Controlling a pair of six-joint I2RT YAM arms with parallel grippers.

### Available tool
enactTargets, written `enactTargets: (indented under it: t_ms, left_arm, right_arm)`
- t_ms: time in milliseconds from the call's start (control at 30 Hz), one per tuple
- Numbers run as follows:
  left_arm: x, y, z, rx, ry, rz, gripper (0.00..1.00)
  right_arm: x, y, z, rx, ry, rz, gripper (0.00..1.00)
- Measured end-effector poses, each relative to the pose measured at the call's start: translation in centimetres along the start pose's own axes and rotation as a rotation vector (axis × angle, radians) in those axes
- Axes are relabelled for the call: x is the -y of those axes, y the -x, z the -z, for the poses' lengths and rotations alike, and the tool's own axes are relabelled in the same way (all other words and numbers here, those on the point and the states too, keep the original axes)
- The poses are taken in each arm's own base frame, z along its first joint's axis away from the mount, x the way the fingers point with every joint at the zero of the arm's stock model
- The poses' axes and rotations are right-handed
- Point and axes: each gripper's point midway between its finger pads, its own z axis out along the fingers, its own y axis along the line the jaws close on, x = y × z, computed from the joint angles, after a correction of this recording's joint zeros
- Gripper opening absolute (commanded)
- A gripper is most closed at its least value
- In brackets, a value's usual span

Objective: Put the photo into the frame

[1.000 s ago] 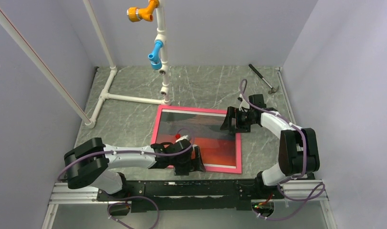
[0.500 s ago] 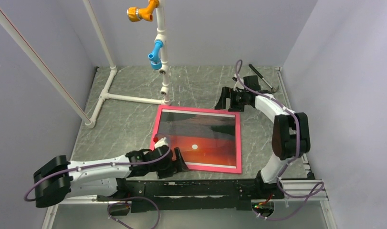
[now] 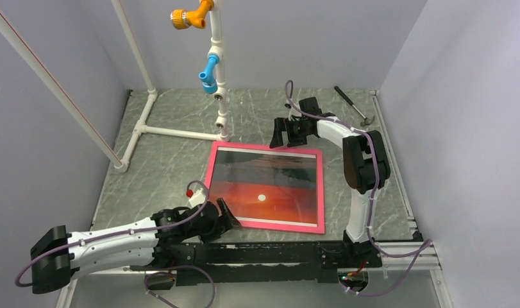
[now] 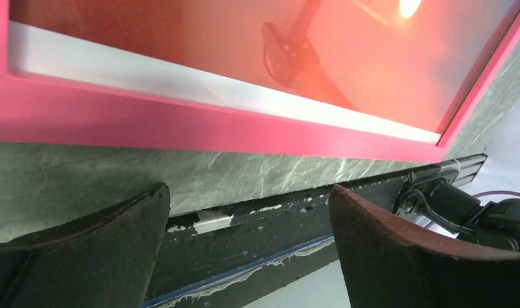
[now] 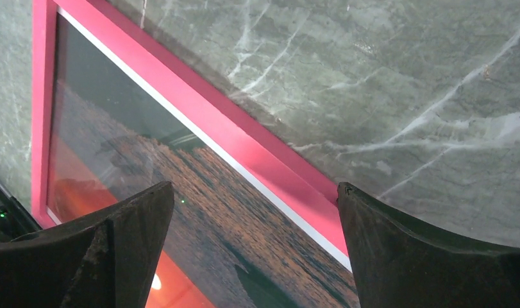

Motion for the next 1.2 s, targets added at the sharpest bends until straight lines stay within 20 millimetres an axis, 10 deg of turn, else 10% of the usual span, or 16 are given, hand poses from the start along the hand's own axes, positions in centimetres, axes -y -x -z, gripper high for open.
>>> enactTargets:
  t_ms: [700,1200]
  left_arm:
    - [4.7,-2.8,-3.1,-0.159,0.044,-0.213,0.99]
    - [8.8,-7.4,-4.8,-0.405,0.027,-0.340,1.00]
  right_arm:
    - [1.2,-3.9,1.0,0.017,-0.002,0.089,0.98]
    - [5.4,-4.4,6.8,0.080,-0.138,-0.052,1.00]
